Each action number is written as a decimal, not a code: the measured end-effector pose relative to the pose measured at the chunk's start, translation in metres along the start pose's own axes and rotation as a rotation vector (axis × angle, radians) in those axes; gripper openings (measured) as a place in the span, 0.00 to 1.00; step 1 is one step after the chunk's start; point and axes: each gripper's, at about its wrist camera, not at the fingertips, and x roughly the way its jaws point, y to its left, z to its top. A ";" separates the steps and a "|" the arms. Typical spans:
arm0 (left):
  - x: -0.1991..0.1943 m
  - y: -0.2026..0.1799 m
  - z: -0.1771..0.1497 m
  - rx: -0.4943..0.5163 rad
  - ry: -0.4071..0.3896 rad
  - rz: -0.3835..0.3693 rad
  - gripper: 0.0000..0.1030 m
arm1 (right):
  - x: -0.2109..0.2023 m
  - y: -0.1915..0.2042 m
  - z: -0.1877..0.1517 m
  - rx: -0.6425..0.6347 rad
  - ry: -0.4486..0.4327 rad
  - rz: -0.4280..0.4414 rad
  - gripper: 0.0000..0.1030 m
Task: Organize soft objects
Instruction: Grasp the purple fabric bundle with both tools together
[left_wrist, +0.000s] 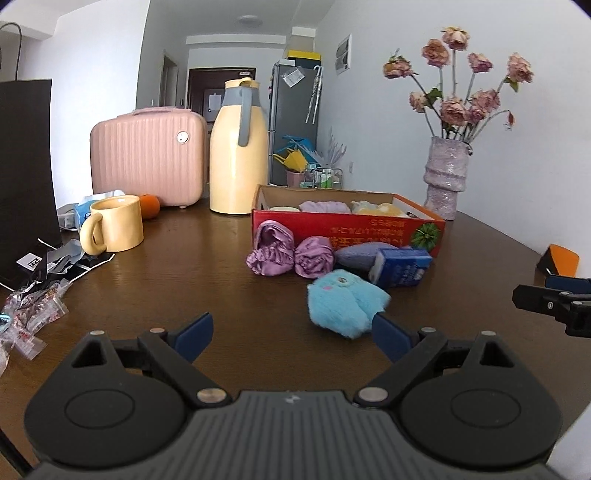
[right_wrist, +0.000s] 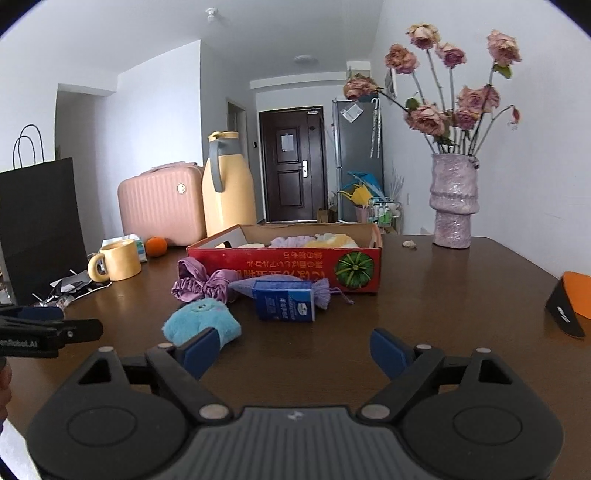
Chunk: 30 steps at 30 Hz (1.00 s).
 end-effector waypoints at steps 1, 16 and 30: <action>0.007 0.004 0.005 -0.009 0.001 0.003 0.90 | 0.005 0.001 0.003 0.000 0.004 0.003 0.81; 0.197 0.058 0.089 -0.115 0.105 -0.114 0.46 | 0.198 0.046 0.085 0.044 0.173 0.205 0.53; 0.213 0.064 0.070 -0.105 0.178 -0.145 0.08 | 0.283 0.062 0.064 0.081 0.280 0.241 0.21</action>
